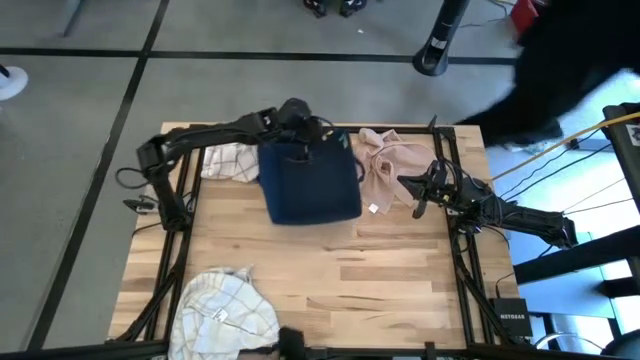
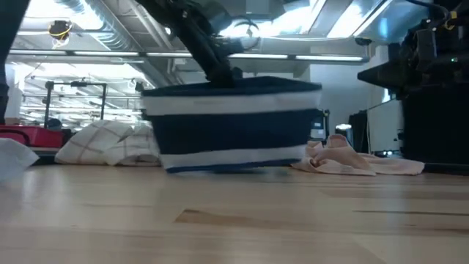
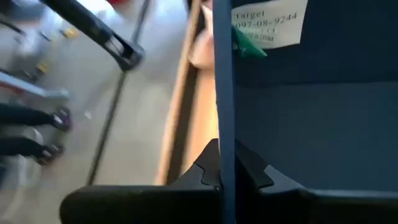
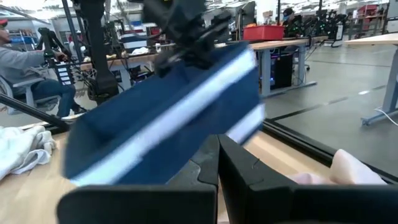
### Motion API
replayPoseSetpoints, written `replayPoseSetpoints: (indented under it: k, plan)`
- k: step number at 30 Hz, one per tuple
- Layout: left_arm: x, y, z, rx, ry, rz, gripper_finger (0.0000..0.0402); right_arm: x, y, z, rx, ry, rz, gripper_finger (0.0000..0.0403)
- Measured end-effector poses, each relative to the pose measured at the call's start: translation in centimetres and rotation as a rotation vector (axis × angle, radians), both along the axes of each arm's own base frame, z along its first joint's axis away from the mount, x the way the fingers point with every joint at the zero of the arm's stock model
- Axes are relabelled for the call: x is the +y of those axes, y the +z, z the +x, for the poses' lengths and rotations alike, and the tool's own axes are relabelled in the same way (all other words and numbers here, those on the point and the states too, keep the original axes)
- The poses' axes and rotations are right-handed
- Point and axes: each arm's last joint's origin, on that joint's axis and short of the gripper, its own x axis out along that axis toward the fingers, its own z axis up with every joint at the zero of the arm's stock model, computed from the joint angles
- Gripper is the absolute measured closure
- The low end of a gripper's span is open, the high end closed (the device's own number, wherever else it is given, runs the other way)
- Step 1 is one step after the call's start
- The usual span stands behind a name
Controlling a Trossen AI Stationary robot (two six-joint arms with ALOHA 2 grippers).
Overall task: Fold towel
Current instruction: Move the blue laundry bin to the top center of the table, then fold the white with gray pattern towel on the table
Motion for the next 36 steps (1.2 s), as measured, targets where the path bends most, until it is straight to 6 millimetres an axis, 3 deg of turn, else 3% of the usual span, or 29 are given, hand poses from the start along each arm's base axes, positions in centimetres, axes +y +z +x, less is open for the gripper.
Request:
replayPoseSetpoints:
  k: [5, 10, 15, 19, 22, 28, 32, 36]
  plan:
    - [3.7, -2.4, 1.6, 0.036, -0.024, 0.098, 0.0401, 0.0, -0.1, 0.0, 0.013, 0.000, 0.003, 0.0393]
    - [6.4, -4.0, 1.7, 0.094, 0.026, 0.197, 0.0382, 0.0, -0.2, 0.0, 0.017, 0.000, 0.003, 0.0393]
    - [7.3, -4.0, 1.8, 0.097, -0.001, 0.296, 0.0338, -0.1, -0.2, 0.0, 0.017, -0.038, 0.004, 0.0393]
    - [6.6, -3.0, 2.3, 0.070, 0.034, 0.351, 0.0279, -0.2, -0.2, -0.1, 0.024, -0.083, -0.009, 0.0393]
    - [5.0, -1.7, 2.3, 0.088, 0.090, 0.370, 0.0238, -0.2, -0.2, -0.1, 0.028, -0.085, -0.017, 0.0393]
    - [0.0, 3.7, 0.7, -0.015, 0.126, 0.270, 0.0196, -0.2, -0.2, -0.1, 0.032, -0.083, -0.015, 0.0364]
    - [-5.0, 7.4, -1.8, -0.062, 0.123, 0.150, 0.0192, -0.1, -0.2, -0.1, 0.031, -0.055, -0.015, 0.0311]
    - [-10.9, 9.0, -4.7, -0.005, 0.089, -0.021, 0.0192, 0.0, -0.1, 0.0, 0.018, -0.013, -0.021, 0.0270]
